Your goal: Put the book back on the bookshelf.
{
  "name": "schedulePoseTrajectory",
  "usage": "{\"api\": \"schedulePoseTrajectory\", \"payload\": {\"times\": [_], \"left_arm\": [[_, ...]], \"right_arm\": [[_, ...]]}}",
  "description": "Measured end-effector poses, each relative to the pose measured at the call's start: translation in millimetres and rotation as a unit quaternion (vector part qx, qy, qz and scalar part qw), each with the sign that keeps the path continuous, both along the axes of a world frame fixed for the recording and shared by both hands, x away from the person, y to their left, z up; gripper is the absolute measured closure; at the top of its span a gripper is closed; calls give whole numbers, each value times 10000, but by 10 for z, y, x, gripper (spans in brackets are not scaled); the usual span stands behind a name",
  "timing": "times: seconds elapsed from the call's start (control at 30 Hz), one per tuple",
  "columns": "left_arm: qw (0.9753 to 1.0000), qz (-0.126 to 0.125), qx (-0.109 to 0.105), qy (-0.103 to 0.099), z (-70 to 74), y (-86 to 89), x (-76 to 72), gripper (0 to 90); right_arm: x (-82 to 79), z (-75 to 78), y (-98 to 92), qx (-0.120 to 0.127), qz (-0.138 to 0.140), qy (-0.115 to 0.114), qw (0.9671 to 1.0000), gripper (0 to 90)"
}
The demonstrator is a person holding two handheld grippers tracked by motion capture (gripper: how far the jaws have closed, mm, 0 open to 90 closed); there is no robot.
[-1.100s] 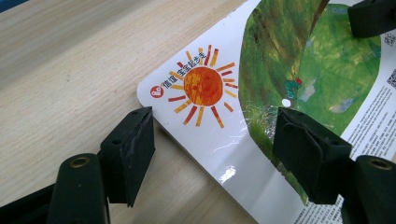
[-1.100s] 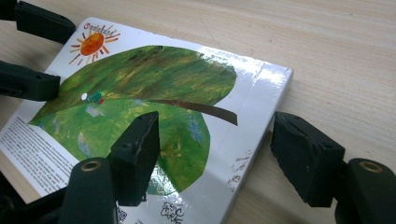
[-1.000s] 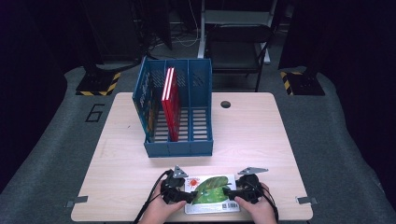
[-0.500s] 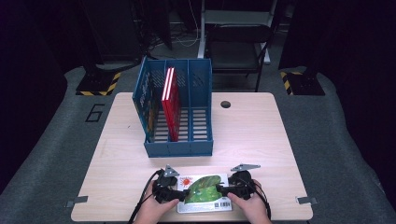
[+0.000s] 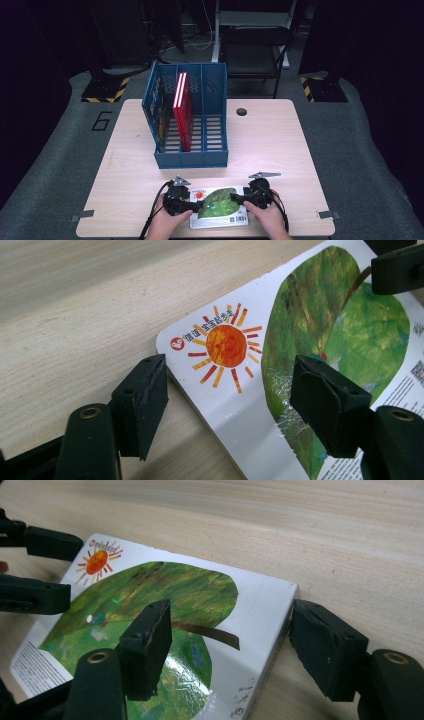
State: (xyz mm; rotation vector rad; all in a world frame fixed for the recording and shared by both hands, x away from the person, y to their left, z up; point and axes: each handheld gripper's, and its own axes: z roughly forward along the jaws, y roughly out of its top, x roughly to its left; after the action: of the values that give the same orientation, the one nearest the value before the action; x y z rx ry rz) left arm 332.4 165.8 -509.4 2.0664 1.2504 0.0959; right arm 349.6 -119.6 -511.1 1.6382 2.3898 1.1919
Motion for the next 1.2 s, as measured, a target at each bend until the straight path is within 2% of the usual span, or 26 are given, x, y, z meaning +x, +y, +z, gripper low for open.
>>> {"api": "schedulePoseTrajectory", "payload": {"times": [0.03,0.07,0.2,0.27,0.3,0.33,0.47,0.5,0.63,0.7,0.73,0.77,0.8,0.93,0.97,1.0,1.07,1.13,1.2], "left_arm": [[10000,73,-52,28,0,10,3,344],[9995,247,-172,119,2,13,0,375],[9996,227,-74,122,14,-3,-2,393],[9998,119,102,88,30,-12,1,388],[9998,143,110,77,32,-16,1,388],[9998,158,105,33,31,-13,5,388],[9998,181,25,110,58,6,8,389],[9998,196,32,45,65,6,8,389],[9997,234,25,66,68,9,6,390],[9989,383,-151,203,69,16,9,395],[9988,406,-170,192,66,24,17,395],[9987,430,-185,180,63,23,16,393],[9985,469,-187,191,62,18,9,392],[9980,575,-177,171,49,6,-5,374],[9977,589,-161,294,41,14,-24,366],[9970,633,-237,375,35,21,-36,364],[9957,772,-355,378,14,25,-59,359],[9956,760,-375,406,16,31,-61,357],[9950,876,-364,300,6,0,-57,356]], "right_arm": [[15,-9,-20,50,4,-19,10000,331],[18,-6,-32,167,-113,89,9998,348],[25,-3,-43,180,-117,100,9997,358],[17,9,-34,171,-139,145,9997,358],[7,17,-25,197,-180,218,9994,358],[13,12,-34,173,-137,149,9996,359],[3,19,-34,193,-109,184,9996,370],[-6,24,-25,201,-62,195,9996,370],[-24,31,-8,149,-66,202,9997,369],[-18,27,-14,192,-67,232,9995,379],[-11,18,-24,200,-53,206,9996,386],[-15,21,-22,224,-98,276,9993,390],[-3,11,-30,194,-44,163,9997,392],[-2,23,1,103,-111,65,9999,384],[-3,26,12,66,-159,102,9998,381],[1,18,15,75,-147,98,9998,380],[-2,13,7,113,-148,142,9997,376],[-3,10,-5,217,-197,200,9994,374],[-4,14,-9,281,-265,290,9988,377]]}}
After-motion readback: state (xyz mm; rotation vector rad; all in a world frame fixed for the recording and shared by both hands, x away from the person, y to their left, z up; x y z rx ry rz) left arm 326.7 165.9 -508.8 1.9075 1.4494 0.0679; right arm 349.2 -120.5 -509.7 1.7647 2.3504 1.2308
